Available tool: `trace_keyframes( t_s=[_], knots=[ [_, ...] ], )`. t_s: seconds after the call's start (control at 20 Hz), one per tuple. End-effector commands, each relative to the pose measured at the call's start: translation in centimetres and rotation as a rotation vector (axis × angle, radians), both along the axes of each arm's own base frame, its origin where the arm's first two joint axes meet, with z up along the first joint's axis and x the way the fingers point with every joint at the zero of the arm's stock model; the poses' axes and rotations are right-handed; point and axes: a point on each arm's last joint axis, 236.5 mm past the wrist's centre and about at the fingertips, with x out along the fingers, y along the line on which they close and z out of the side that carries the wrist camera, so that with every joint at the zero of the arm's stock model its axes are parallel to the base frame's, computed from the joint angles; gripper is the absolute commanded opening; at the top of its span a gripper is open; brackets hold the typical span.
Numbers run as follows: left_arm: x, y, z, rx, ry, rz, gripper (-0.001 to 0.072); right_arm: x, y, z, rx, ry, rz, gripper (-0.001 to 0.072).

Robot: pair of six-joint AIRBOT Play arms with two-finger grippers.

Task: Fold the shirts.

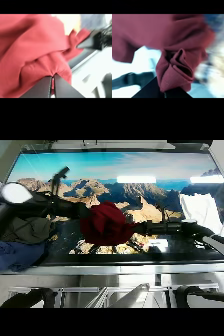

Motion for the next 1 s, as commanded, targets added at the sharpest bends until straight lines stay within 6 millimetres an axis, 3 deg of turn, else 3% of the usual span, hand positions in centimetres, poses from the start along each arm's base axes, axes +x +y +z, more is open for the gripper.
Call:
trace_keyframes(
  t_s=[0.0,0.15,0.2,0.3,0.4,0.5,0.65,0.75,0.85,0.95],
  knots=[
    [-1.5,1.4,11.0,-0.222,-0.243,0.057,0.0018,-1.8,-1.8,11.6,0.225,-0.260,0.045,0.0017],
    [-4.1,4.0,21.2,-0.421,-0.518,0.140,0.0018,-5.7,-5.5,27.3,0.452,-0.702,-0.026,0.0017],
    [-5.3,5.1,24.1,-0.467,-0.605,0.174,0.0018,-7.5,-6.5,31.4,0.475,-0.838,-0.067,0.0017],
    [-7.8,7.2,27.8,-0.498,-0.739,0.249,0.0018,-10.8,-7.2,37.1,0.401,-1.045,-0.150,0.0017],
    [-9.4,8.7,28.9,-0.441,-0.834,0.310,0.0018,-13.2,-6.8,40.6,0.257,-1.224,-0.253,0.0017],
    [-10.6,9.5,29.4,-0.388,-0.899,0.356,0.0019,-13.7,-6.7,42.2,0.097,-1.336,-0.379,0.0017],
    [-10.7,10.2,28.5,-0.326,-0.912,0.391,0.0019,-9.9,-9.2,40.9,-0.196,-1.335,-0.598,0.0017],
    [-8.6,11.1,25.7,-0.333,-0.809,0.400,0.0020,-7.1,-10.8,39.0,-0.267,-1.260,-0.618,0.0017],
    [-5.7,12.1,21.5,-0.347,-0.671,0.400,0.0021,-3.4,-12.3,36.4,-0.258,-1.139,-0.607,0.0017],
    [-2.3,12.8,17.2,-0.350,-0.572,0.386,0.0020,1.5,-13.4,31.7,-0.250,-0.971,-0.577,0.0017]
  ],
)
